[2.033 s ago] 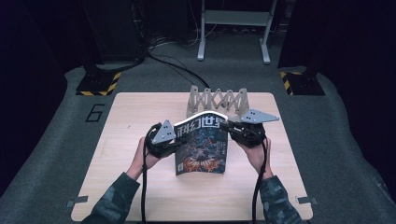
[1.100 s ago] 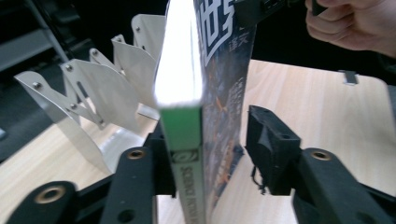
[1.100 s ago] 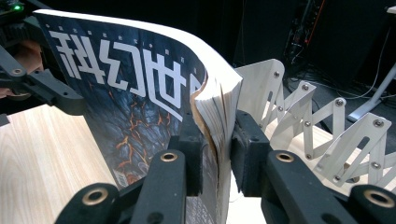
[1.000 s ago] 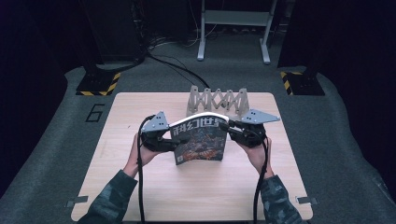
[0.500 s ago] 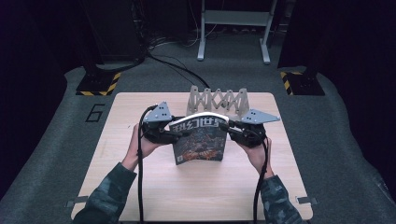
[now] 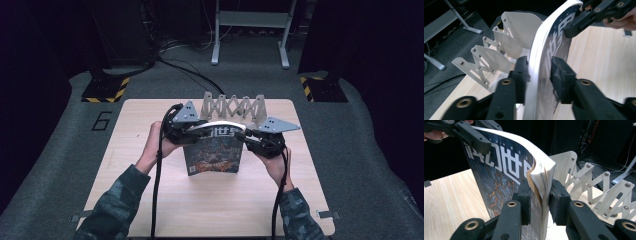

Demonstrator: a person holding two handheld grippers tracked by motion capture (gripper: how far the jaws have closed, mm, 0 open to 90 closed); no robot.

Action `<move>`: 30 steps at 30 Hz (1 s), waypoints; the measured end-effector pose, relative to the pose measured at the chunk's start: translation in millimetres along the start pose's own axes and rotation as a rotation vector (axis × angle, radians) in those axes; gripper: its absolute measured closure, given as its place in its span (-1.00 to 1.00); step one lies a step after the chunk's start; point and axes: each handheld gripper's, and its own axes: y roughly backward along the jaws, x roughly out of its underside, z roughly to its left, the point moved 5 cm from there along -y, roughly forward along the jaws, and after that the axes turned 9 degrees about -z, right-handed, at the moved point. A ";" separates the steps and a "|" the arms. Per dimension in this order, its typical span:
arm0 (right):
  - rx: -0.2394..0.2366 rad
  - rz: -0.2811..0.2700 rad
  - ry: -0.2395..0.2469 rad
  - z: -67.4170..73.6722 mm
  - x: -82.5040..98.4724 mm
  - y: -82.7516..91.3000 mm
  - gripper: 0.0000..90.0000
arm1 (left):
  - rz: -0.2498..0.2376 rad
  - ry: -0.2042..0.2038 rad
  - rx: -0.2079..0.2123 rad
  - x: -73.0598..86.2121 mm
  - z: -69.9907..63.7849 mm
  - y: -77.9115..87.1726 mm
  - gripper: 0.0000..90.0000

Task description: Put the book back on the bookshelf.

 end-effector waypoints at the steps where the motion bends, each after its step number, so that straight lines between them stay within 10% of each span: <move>1: 0.006 0.000 0.003 -0.2 -0.6 1.3 0.60 | 0.003 0.003 0.001 0.0 0.1 -0.4 0.68; 30: 0.027 -0.082 0.001 -4.8 -8.7 19.7 0.78 | 0.069 -0.036 0.065 -8.7 -0.2 -13.5 0.75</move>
